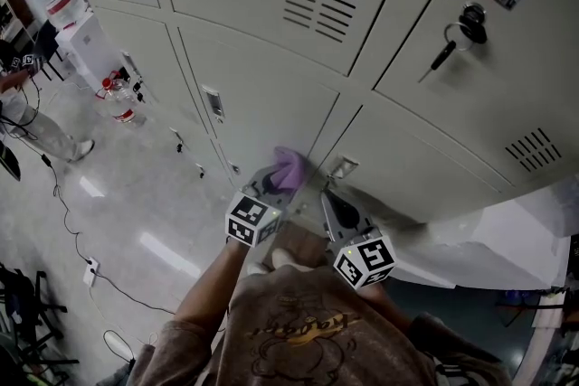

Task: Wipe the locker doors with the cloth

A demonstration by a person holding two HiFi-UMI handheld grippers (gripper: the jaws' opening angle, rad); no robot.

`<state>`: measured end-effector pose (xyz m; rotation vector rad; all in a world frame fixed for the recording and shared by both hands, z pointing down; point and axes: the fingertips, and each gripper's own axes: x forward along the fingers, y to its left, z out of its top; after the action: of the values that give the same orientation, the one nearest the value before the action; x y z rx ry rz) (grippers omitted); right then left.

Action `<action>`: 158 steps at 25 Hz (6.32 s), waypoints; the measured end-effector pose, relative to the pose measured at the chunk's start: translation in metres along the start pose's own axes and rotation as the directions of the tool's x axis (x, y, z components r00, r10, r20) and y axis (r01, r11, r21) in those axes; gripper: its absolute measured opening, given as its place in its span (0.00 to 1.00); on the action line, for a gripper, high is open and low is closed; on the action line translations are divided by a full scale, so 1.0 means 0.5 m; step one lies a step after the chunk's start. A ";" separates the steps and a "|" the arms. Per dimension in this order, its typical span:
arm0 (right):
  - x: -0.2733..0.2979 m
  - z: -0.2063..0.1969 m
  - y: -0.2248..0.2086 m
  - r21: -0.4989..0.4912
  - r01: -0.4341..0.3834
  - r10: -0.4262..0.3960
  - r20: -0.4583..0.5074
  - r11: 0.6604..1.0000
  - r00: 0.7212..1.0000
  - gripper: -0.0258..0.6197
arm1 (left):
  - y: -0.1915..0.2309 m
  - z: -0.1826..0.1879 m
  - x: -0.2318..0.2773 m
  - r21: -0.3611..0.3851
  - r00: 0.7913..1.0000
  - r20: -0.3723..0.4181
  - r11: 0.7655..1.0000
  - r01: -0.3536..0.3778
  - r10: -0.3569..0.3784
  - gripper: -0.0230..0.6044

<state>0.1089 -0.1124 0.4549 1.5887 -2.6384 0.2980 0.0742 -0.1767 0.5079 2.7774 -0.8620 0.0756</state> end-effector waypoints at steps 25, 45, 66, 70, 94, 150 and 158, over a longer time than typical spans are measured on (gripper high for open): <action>0.009 0.003 0.008 -0.003 -0.021 0.021 0.004 1.000 1.000 0.04 | 0.047 0.017 -0.121 0.007 0.995 0.055 0.996 -0.089 0.088 0.10; 0.024 0.006 0.015 -0.017 -0.031 0.031 -0.006 0.999 0.999 0.04 | 0.434 -0.071 -0.276 -0.124 0.870 -0.034 0.862 -0.491 0.491 0.10; 0.011 0.001 -0.009 -0.003 0.001 -0.001 -0.013 1.000 1.000 0.04 | 0.512 -0.071 -0.188 -0.223 0.862 -0.054 0.836 -0.502 0.504 0.10; 0.015 0.001 -0.008 -0.003 -0.006 0.006 -0.015 1.000 1.000 0.04 | 0.497 -0.068 -0.179 -0.235 0.868 -0.042 0.840 -0.490 0.495 0.10; 0.030 -0.003 -0.013 -0.005 -0.026 0.026 -0.021 1.000 0.999 0.04 | 0.153 -0.099 -0.029 -0.130 0.983 -0.058 0.975 -0.182 0.176 0.10; 0.067 -0.005 0.119 -0.005 -0.258 0.258 -0.015 0.966 0.966 0.04 | 0.038 0.138 -0.389 -0.119 0.933 0.092 0.934 -0.338 0.349 0.10; 0.091 -0.010 0.163 -0.008 -0.320 0.320 -0.030 0.947 0.947 0.04 | 0.035 0.127 -0.508 -0.188 0.830 0.148 0.839 -0.510 0.538 0.10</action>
<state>0.0154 -0.1142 0.4546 1.1350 -2.8628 0.3113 -0.1468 -0.0654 0.4203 2.3616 -1.5999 -0.1646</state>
